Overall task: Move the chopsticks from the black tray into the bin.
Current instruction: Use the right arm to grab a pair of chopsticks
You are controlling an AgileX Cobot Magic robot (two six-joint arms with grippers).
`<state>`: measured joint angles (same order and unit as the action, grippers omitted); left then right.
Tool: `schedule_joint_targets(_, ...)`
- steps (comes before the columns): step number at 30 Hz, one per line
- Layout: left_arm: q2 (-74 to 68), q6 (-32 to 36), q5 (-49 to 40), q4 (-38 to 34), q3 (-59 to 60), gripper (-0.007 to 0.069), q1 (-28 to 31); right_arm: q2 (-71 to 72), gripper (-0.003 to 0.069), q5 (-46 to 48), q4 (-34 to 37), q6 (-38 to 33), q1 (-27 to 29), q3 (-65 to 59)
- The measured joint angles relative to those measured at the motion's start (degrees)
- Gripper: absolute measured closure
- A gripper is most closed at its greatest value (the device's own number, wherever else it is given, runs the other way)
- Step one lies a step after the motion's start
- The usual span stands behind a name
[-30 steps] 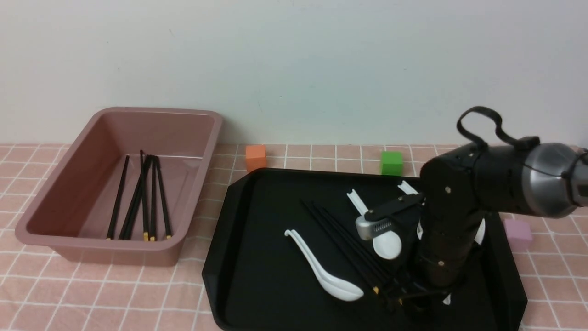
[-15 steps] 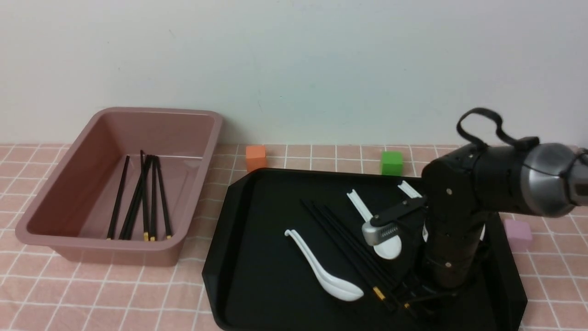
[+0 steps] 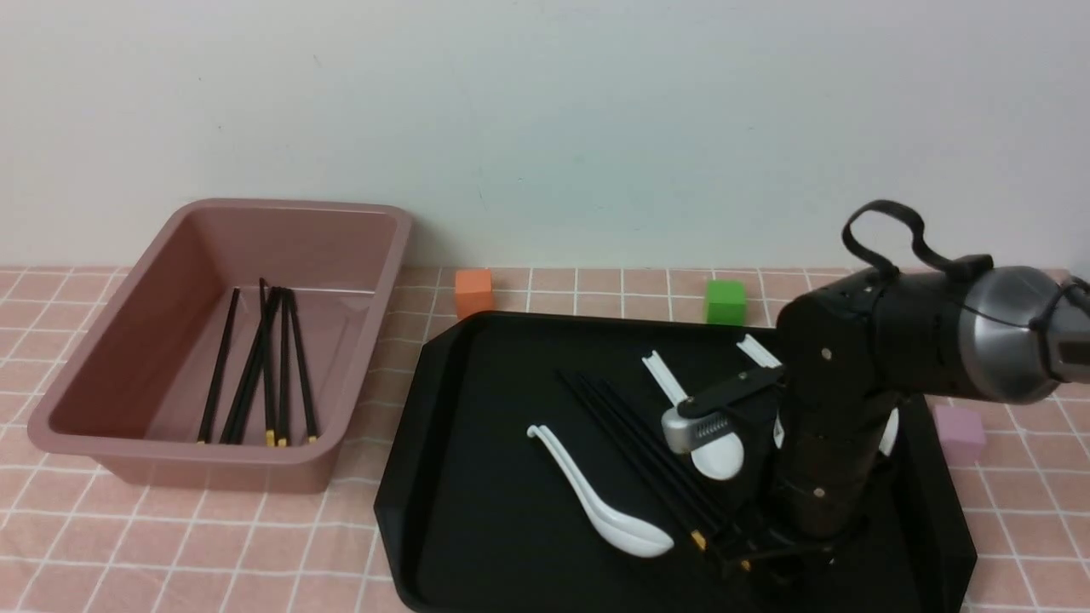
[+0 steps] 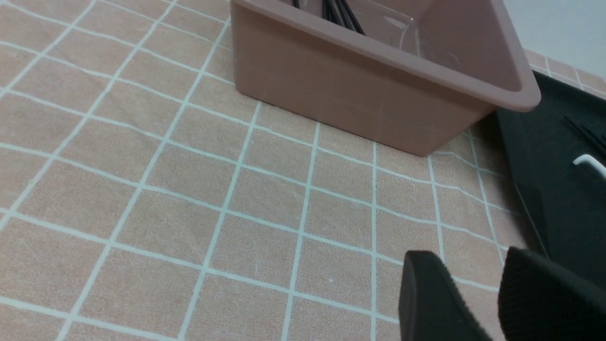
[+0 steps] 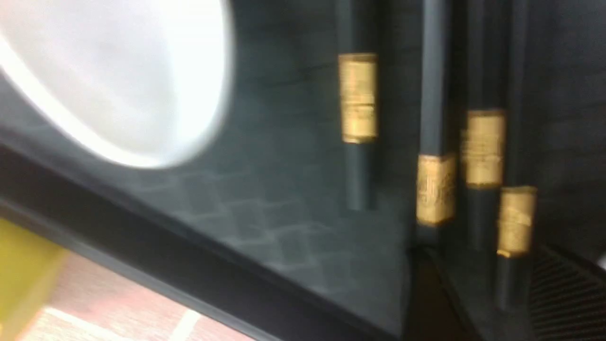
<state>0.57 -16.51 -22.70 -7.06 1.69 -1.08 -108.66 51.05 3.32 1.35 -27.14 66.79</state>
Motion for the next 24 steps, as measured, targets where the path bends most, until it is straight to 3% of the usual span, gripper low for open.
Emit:
schedule_joint_targets(7,0.0,0.0,0.0,0.0,0.0,0.0386,0.0,1.34,0.0341,0.69,-0.96,0.0,-0.02,2.04)
schedule_joint_targets(14,0.0,-0.05,0.0,0.0,0.0,0.0386,0.0,1.92,0.0312,-0.23,-6.43,2.63,0.04,2.43)
schedule_joint_targets(24,0.0,-0.05,0.0,0.0,0.0,0.0386,0.0,-0.14,0.0309,-4.78,-6.73,4.12,0.04,2.43)
